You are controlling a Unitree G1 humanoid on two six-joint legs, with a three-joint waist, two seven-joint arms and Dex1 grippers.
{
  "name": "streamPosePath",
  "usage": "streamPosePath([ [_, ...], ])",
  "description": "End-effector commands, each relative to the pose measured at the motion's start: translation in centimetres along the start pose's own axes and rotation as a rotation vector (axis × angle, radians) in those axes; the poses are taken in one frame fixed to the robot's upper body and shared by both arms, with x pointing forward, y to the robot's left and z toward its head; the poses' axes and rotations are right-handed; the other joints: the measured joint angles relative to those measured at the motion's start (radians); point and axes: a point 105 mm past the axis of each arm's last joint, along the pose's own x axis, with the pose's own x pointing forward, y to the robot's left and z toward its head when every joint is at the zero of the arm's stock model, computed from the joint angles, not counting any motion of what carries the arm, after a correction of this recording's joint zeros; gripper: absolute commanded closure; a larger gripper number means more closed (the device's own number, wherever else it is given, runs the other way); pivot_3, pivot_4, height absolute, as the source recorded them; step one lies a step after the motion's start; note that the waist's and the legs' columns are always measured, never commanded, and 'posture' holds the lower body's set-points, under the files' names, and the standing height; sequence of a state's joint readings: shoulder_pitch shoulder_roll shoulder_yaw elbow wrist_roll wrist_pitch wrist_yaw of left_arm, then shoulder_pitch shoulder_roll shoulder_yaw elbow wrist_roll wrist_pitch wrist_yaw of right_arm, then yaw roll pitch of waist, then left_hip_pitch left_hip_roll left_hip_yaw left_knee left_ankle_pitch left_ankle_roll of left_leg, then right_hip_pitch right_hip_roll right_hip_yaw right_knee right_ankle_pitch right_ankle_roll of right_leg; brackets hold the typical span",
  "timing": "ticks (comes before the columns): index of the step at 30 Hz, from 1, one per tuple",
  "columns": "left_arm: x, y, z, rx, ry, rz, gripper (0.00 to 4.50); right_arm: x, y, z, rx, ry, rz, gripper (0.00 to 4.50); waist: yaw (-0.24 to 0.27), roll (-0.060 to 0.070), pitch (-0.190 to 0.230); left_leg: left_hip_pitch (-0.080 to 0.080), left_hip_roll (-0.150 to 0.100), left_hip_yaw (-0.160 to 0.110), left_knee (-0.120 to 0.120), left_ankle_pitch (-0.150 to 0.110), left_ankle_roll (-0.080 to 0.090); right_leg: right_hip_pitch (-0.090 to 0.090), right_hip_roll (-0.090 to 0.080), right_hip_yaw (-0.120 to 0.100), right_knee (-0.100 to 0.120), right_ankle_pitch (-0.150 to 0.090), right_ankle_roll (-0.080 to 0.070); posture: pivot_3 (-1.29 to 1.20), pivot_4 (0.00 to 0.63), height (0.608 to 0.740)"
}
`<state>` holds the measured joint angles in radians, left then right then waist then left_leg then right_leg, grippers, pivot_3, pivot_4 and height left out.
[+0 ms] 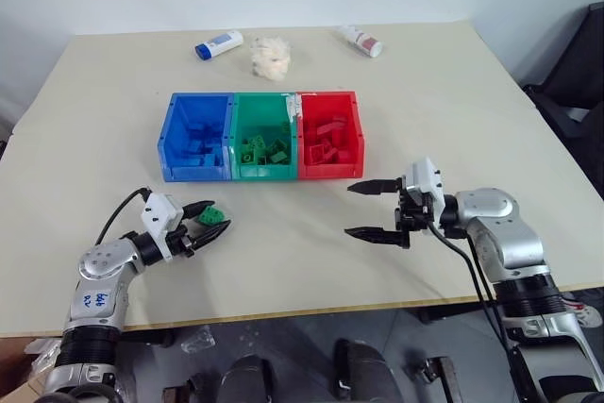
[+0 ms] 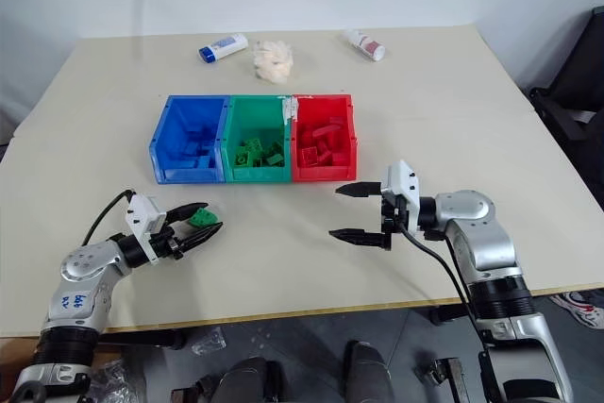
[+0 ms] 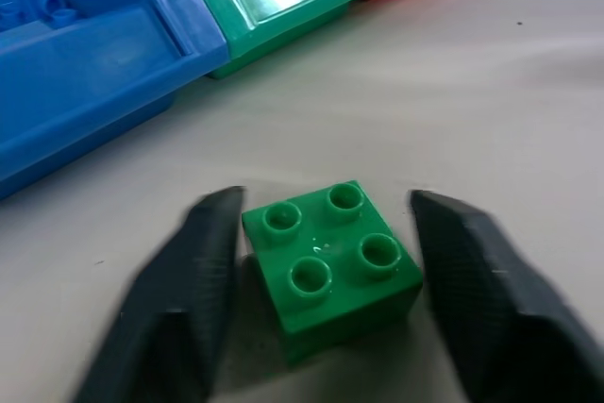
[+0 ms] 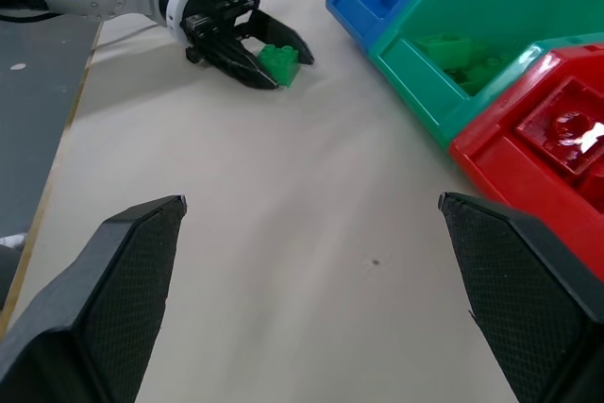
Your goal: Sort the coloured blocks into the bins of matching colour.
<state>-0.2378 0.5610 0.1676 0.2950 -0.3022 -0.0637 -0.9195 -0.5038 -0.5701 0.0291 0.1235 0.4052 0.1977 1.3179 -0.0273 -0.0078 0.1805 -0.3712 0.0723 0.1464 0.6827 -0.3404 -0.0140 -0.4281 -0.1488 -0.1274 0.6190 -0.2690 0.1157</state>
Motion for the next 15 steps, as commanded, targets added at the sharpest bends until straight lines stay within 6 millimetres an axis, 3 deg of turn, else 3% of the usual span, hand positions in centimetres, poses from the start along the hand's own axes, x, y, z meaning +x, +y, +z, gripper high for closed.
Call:
streamPosePath([
  [1,0.1,-0.2,-0.3,-0.007,0.025,-0.034,2.68,-0.8,0.2,1.4,-0.014,-0.067,0.002,0.00,0.000,0.000,0.000,0.000,0.000,0.000,0.000,0.000,0.000,0.000,0.000,0.000,0.000,0.000,0.000,0.00,0.150,0.740],
  [8,1.7,-0.4,1.7,0.018,0.069,-0.103,2.68,-1.0,-0.2,1.7,-0.011,-0.096,-0.036,0.00,0.003,0.000,0.000,0.000,0.000,0.000,0.000,0.000,0.000,0.000,0.000,0.000,0.000,0.000,0.000,0.00,0.150,0.740],
  [12,3.3,-0.5,4.5,0.068,-0.017,-0.136,2.68,-0.9,-0.7,2.4,-0.007,-0.139,-0.091,0.00,0.005,0.000,0.000,0.000,-0.001,0.000,0.000,0.000,0.000,0.000,0.000,0.001,0.000,0.000,0.001,0.00,0.150,0.740],
  [15,5.8,0.8,8.2,0.120,-0.122,-0.105,2.68,-1.0,-1.9,3.2,-0.008,-0.199,-0.202,0.00,0.008,-0.001,0.000,-0.001,-0.001,0.000,0.000,0.001,0.000,0.000,0.000,0.001,0.000,0.000,0.001,0.00,0.150,0.740],
])
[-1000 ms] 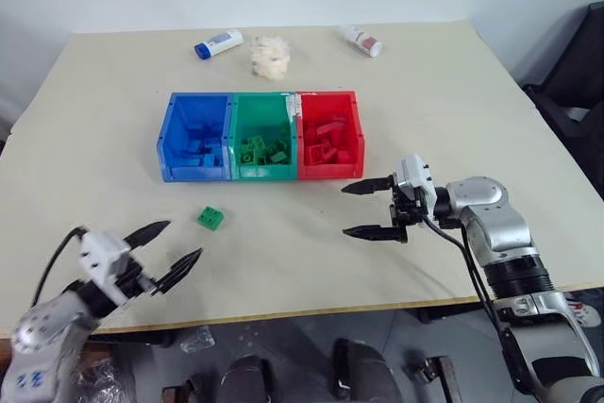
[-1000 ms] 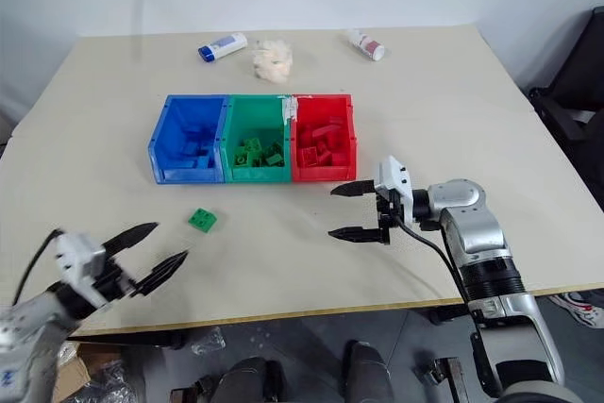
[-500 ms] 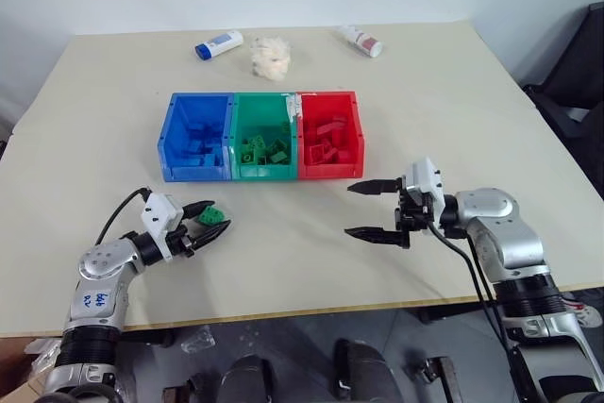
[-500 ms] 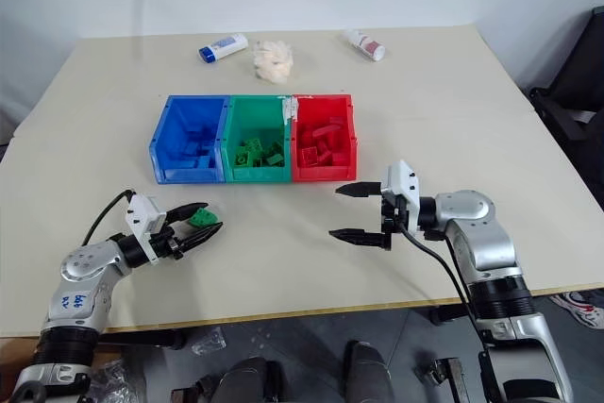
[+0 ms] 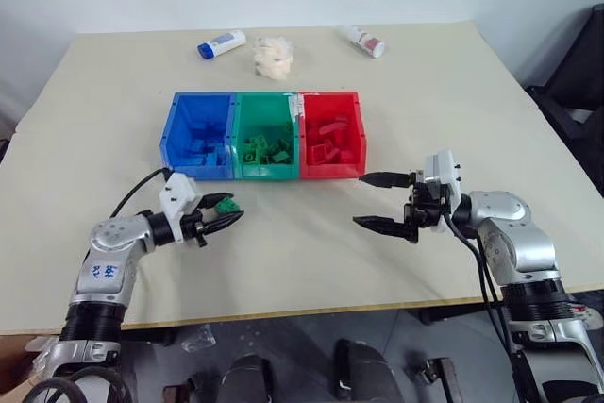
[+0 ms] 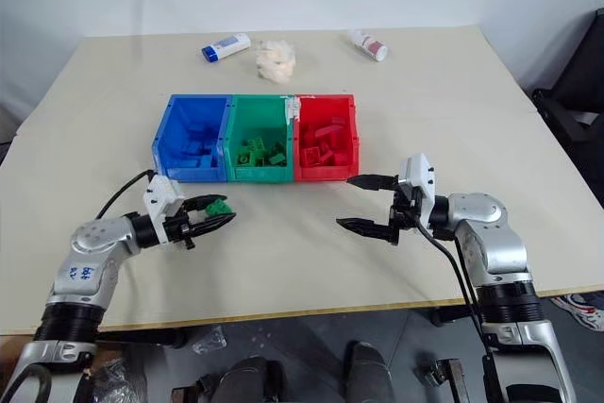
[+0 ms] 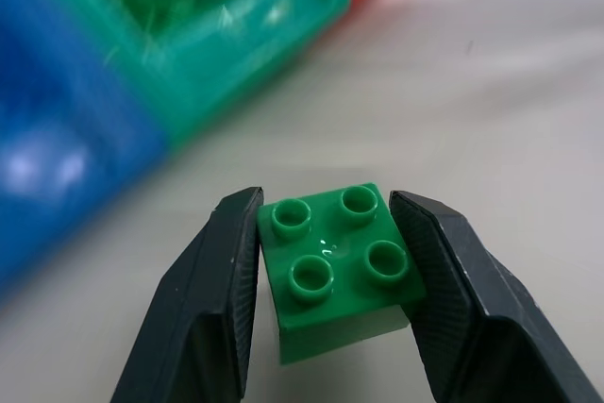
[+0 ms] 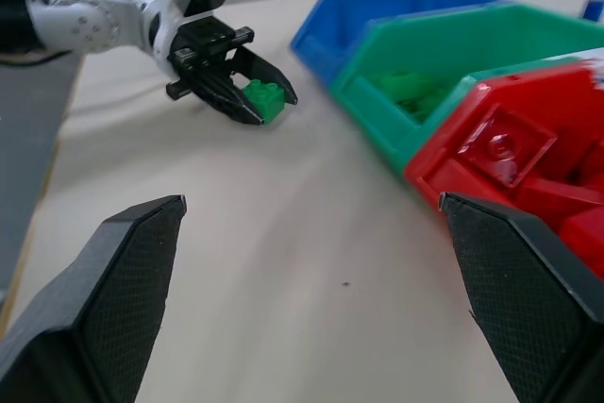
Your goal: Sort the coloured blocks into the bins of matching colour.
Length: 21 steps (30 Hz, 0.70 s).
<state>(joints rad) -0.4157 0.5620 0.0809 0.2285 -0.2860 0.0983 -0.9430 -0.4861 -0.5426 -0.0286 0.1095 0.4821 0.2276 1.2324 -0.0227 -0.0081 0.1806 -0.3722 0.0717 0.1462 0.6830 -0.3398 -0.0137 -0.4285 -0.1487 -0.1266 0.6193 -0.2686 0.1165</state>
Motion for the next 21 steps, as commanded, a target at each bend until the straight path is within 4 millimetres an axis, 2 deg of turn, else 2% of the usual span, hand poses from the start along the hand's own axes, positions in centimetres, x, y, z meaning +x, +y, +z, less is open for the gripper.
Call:
streamPosePath([
  [1,2.2,2.0,4.4,0.090,-0.118,0.042,2.68,-0.2,-1.3,2.6,-0.051,-0.114,-0.122,0.00,0.005,0.000,0.000,0.000,0.000,0.000,0.000,0.001,0.000,0.000,0.000,0.000,0.000,0.000,0.000,0.00,0.150,0.740],
  [8,7.0,4.8,8.3,0.121,-0.203,0.041,2.68,-0.7,-2.7,4.4,-0.073,-0.205,-0.277,0.00,0.001,-0.001,0.000,-0.001,-0.002,0.000,0.000,0.001,0.000,0.000,0.000,0.000,-0.001,0.001,0.001,0.00,0.150,0.740],
  [12,8.7,4.9,8.6,0.119,-0.192,0.004,1.35,-0.6,-2.0,4.3,-0.082,-0.200,-0.278,0.00,-0.005,-0.001,0.000,-0.002,-0.002,0.000,-0.001,0.001,0.000,0.000,0.000,0.000,-0.004,0.001,0.002,0.00,0.150,0.740],
  [16,8.6,5.1,8.6,0.129,-0.188,-0.010,0.14,-0.9,-1.7,4.3,-0.090,-0.190,-0.286,0.00,-0.009,-0.001,0.000,-0.002,-0.002,0.000,-0.003,0.001,0.001,0.000,0.001,0.000,-0.007,0.002,0.003,0.00,0.150,0.740],
  [21,5.3,5.4,7.9,0.145,-0.178,-0.037,0.04,-1.3,-1.5,4.0,-0.097,-0.143,-0.253,0.00,-0.011,-0.002,0.001,-0.003,-0.002,0.000,-0.002,0.001,0.001,0.000,0.001,0.001,-0.007,0.002,0.004,0.00,0.150,0.740],
])
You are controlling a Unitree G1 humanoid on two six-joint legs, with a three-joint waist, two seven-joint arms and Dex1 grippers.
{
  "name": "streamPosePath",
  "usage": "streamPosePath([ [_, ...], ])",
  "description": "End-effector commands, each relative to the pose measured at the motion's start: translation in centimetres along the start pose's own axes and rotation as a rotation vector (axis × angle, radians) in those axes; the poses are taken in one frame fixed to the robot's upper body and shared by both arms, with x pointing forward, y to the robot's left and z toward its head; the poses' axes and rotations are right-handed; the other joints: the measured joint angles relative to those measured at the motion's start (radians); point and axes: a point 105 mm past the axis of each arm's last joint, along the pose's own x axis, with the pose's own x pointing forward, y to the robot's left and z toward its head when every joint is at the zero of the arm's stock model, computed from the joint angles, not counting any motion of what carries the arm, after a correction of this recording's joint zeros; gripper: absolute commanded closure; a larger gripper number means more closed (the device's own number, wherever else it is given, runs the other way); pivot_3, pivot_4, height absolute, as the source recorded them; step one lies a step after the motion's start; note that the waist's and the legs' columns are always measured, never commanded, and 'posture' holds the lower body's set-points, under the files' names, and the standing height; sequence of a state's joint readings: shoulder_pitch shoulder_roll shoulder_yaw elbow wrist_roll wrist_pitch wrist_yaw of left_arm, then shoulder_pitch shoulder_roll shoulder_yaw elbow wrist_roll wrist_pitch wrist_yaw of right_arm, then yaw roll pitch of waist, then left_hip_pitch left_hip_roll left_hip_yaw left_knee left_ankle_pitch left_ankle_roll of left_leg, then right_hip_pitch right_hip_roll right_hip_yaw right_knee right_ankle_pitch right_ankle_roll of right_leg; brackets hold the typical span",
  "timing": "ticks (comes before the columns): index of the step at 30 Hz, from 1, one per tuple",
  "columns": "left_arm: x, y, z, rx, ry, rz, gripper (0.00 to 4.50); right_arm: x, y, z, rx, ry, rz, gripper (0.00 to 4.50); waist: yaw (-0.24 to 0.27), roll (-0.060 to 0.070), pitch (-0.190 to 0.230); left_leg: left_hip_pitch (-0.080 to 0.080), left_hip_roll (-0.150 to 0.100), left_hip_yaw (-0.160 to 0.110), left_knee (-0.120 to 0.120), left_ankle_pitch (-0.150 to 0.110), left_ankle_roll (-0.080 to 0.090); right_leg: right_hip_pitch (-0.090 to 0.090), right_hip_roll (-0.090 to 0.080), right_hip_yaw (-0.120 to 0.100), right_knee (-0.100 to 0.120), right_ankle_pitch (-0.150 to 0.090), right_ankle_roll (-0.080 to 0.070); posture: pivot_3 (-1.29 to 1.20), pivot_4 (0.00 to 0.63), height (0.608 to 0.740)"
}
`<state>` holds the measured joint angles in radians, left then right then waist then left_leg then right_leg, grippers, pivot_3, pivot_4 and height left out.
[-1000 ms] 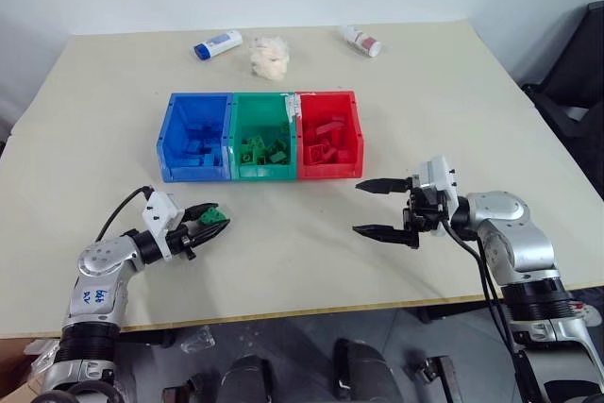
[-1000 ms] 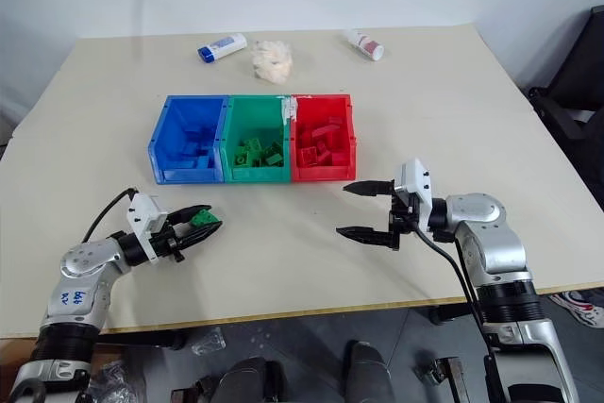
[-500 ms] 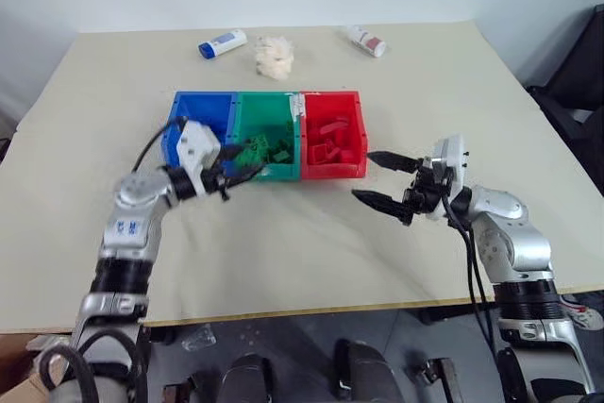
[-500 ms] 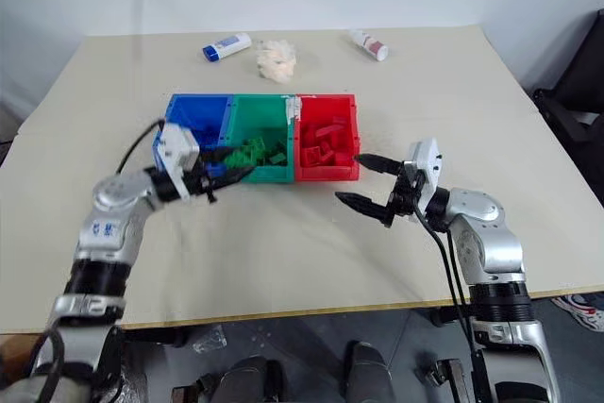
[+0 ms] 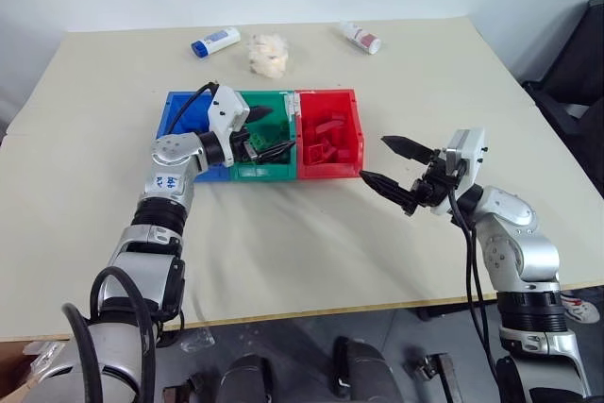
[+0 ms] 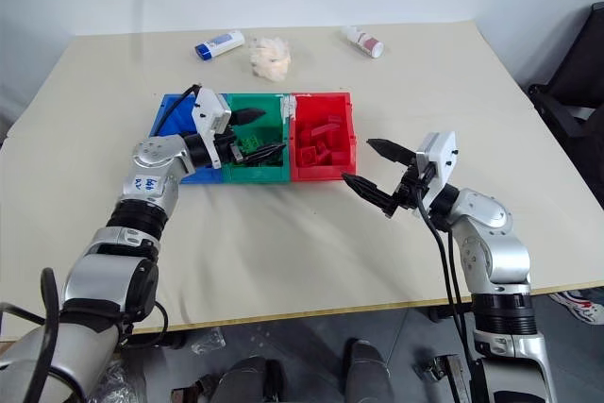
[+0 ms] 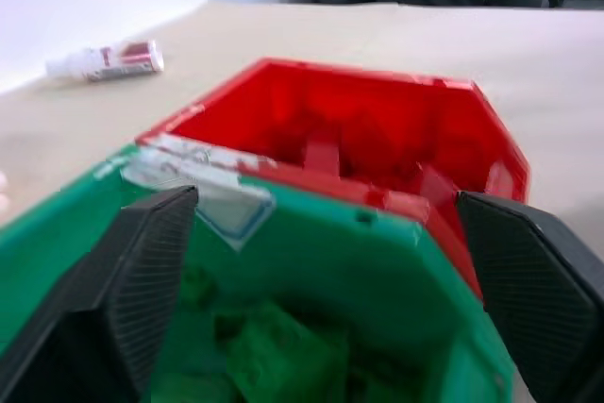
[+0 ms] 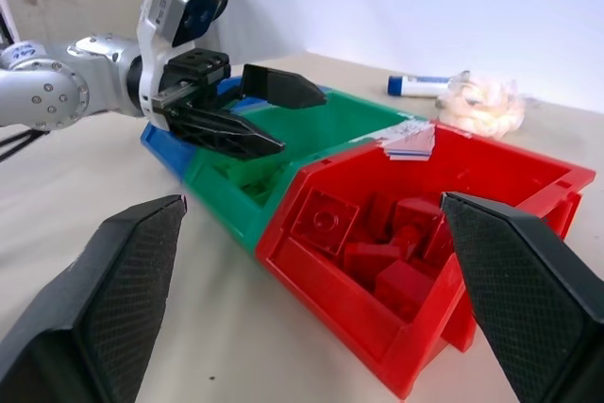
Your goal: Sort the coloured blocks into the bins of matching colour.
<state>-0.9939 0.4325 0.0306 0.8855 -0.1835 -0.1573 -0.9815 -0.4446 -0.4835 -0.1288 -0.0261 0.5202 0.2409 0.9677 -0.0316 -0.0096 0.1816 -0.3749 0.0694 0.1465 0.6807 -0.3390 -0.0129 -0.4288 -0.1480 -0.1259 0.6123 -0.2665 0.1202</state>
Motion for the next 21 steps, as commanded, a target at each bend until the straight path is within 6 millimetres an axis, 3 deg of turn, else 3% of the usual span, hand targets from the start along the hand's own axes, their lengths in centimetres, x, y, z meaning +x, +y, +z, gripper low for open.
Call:
streamPosePath([
  [1,-2.9,0.4,1.3,0.037,-0.044,0.004,0.04,-0.5,0.0,1.1,-0.048,0.004,0.036,0.00,-0.002,0.000,0.000,0.000,0.000,0.000,0.000,0.000,0.000,0.000,0.000,0.000,0.000,0.000,0.000,0.00,0.150,0.740],
  [3,-4.5,0.3,1.0,0.035,-0.035,0.023,0.04,-0.5,-0.2,1.0,-0.050,0.025,0.053,0.00,0.000,0.000,0.000,0.000,0.000,0.000,0.000,0.000,0.000,0.000,0.000,0.000,0.001,0.000,0.000,0.00,0.150,0.740],
  [7,-10.3,-1.0,-0.7,-0.170,0.055,0.072,0.04,-0.8,-0.5,-0.2,-0.074,0.136,0.136,0.00,-0.009,0.000,0.000,0.000,0.000,0.000,0.002,0.000,0.000,0.000,0.000,0.002,0.001,0.000,0.000,0.00,0.150,0.740],
  [11,-14.7,-3.7,-1.4,-0.114,0.110,0.091,0.04,-1.9,-1.2,-2.2,-0.116,0.282,0.212,0.00,-0.010,0.000,0.000,0.003,0.000,0.001,0.000,0.000,0.001,0.000,0.000,0.004,0.003,0.000,0.000,0.00,0.150,0.740],
  [14,-19.2,-3.6,-2.2,-0.134,0.101,0.242,0.04,-2.3,-2.5,-3.0,-0.129,0.341,0.217,0.00,-0.002,0.000,0.000,0.003,0.001,0.001,0.002,0.000,0.001,0.000,0.000,0.005,0.004,0.000,0.000,0.00,0.150,0.740],
  [18,-21.8,-3.5,-2.3,-0.135,0.108,0.340,0.04,-2.2,-3.3,-3.3,-0.133,0.350,0.222,0.00,0.006,0.000,0.000,0.003,0.001,0.001,0.002,0.000,0.001,0.000,-0.001,0.005,0.005,0.000,-0.001,0.00,0.150,0.740],
  [21,-22.0,-3.9,-2.5,-0.112,0.120,0.335,0.04,-1.8,-3.5,-3.3,-0.135,0.346,0.230,0.00,0.005,0.000,0.000,0.003,0.001,0.001,0.002,0.000,0.001,0.000,-0.001,0.005,0.005,0.000,-0.001,0.00,0.150,0.740],
])
